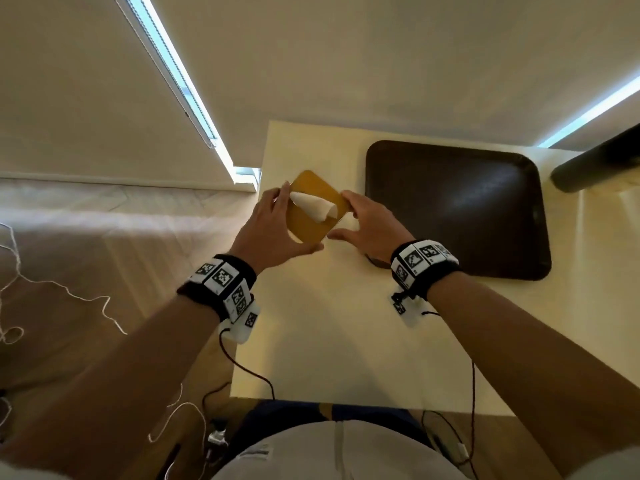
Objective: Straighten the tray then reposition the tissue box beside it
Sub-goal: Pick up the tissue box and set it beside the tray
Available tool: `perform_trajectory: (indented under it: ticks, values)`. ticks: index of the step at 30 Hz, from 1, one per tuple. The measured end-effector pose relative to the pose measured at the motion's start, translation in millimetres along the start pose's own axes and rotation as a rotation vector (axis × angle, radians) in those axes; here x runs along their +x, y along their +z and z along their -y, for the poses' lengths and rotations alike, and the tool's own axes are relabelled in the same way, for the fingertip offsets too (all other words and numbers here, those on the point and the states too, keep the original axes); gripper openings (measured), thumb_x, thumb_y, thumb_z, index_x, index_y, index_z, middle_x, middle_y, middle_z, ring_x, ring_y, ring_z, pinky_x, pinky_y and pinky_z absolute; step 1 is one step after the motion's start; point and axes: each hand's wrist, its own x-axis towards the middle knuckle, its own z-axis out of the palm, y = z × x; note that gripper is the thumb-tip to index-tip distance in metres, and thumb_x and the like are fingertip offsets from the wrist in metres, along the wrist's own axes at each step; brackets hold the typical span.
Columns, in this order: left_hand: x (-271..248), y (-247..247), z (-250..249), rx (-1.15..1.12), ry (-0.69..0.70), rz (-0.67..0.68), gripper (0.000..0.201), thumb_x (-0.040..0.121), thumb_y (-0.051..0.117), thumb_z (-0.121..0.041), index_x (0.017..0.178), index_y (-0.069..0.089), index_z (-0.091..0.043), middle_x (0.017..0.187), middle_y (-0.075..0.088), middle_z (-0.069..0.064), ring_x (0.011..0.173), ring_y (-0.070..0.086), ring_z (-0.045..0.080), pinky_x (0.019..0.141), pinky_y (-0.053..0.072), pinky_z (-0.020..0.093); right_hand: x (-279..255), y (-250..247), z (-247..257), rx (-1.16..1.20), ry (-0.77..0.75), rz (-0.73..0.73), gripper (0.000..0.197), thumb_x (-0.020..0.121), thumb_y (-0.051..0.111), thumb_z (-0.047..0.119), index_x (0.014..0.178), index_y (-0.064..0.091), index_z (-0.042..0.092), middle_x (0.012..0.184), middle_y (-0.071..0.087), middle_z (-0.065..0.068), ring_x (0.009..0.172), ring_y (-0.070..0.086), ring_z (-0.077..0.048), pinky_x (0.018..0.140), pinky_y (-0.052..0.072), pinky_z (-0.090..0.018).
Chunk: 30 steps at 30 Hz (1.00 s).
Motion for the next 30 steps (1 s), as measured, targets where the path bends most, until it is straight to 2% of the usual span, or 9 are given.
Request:
perform_trajectory:
  ticks: [6, 10, 14, 17, 22, 24, 26, 28, 30]
  values:
    - [78, -17, -2, -0.019, 0.016, -0.005, 0.135, 0.055, 0.079, -0.073, 0.154, 0.014, -0.009, 0.147, 0.033, 0.013, 0.133, 0.039, 0.032, 0.105, 0.043, 0.045, 69, -29, -12, -0.025, 0.043, 0.0, 0.091, 0.079, 0.075, 0.05, 0.15, 0.028, 0.016, 0.146, 0.048, -0.012, 0.129, 0.049, -0.03, 0.106, 0.043, -0.052]
    - [111, -24, 2, -0.015, -0.01, 0.035, 0.135, 0.053, 0.076, -0.077, 0.154, 0.012, -0.013, 0.148, 0.031, 0.011, 0.133, 0.04, 0.032, 0.104, 0.044, 0.048, 98, -38, -21, 0.01, 0.076, 0.01, 0.094, 0.079, 0.075, 0.05, 0.151, 0.025, 0.018, 0.149, 0.046, -0.011, 0.132, 0.048, -0.029, 0.107, 0.042, -0.053]
    - [142, -27, 8, -0.013, -0.009, 0.061, 0.134, 0.055, 0.076, -0.077, 0.154, 0.012, -0.014, 0.15, 0.03, 0.009, 0.134, 0.039, 0.032, 0.104, 0.045, 0.047, 126, -43, -26, 0.045, 0.103, 0.021, 0.094, 0.08, 0.075, 0.048, 0.152, 0.024, 0.017, 0.147, 0.047, -0.012, 0.129, 0.05, -0.028, 0.106, 0.044, -0.049]
    - [142, -25, 10, 0.0, 0.009, 0.039, 0.135, 0.053, 0.074, -0.079, 0.154, 0.012, -0.015, 0.15, 0.031, 0.009, 0.135, 0.038, 0.032, 0.103, 0.045, 0.048, 124, -44, -25, 0.079, 0.095, 0.024, 0.092, 0.081, 0.075, 0.046, 0.152, 0.024, 0.016, 0.145, 0.048, -0.012, 0.125, 0.052, -0.027, 0.104, 0.046, -0.046]
    - [130, -19, 25, -0.007, 0.054, 0.025, 0.133, 0.054, 0.072, -0.081, 0.154, 0.013, -0.017, 0.149, 0.032, 0.009, 0.134, 0.039, 0.03, 0.101, 0.044, 0.047, 107, -22, -22, 0.233, 0.126, 0.0, 0.103, 0.079, 0.076, 0.048, 0.155, 0.013, 0.02, 0.154, 0.039, -0.012, 0.133, 0.047, -0.025, 0.107, 0.042, -0.04]
    - [127, -19, 33, -0.109, 0.061, -0.003, 0.12, 0.063, 0.072, -0.075, 0.153, 0.018, -0.017, 0.147, 0.037, 0.01, 0.131, 0.042, 0.027, 0.101, 0.043, 0.041, 96, -9, -18, 0.376, 0.177, -0.043, 0.116, 0.071, 0.079, 0.057, 0.156, 0.006, 0.024, 0.16, 0.029, -0.01, 0.14, 0.04, -0.024, 0.111, 0.04, -0.042]
    - [128, -18, 41, -0.23, 0.036, -0.05, 0.091, 0.083, 0.063, -0.064, 0.152, 0.028, -0.017, 0.144, 0.043, 0.01, 0.127, 0.048, 0.025, 0.103, 0.044, 0.04, 85, 4, -9, 0.511, 0.233, -0.099, 0.122, 0.069, 0.081, 0.055, 0.156, 0.003, 0.022, 0.162, 0.023, -0.009, 0.143, 0.035, -0.022, 0.113, 0.037, -0.04]
    - [129, -22, 45, -0.319, -0.03, -0.08, 0.062, 0.098, 0.046, -0.053, 0.148, 0.038, -0.018, 0.141, 0.05, 0.009, 0.124, 0.053, 0.022, 0.102, 0.044, 0.036, 79, 19, 2, 0.606, 0.261, -0.146, 0.117, 0.071, 0.083, 0.047, 0.155, 0.006, 0.024, 0.161, 0.026, -0.007, 0.142, 0.036, -0.021, 0.113, 0.038, -0.038]
    - [131, -25, 43, -0.343, -0.068, -0.081, 0.046, 0.104, 0.04, -0.042, 0.142, 0.048, -0.018, 0.133, 0.059, 0.006, 0.118, 0.056, 0.019, 0.096, 0.041, 0.027, 78, 30, 11, 0.686, 0.254, -0.213, 0.107, 0.073, 0.084, 0.041, 0.153, 0.014, 0.029, 0.157, 0.034, -0.003, 0.139, 0.04, -0.02, 0.108, 0.041, -0.031]
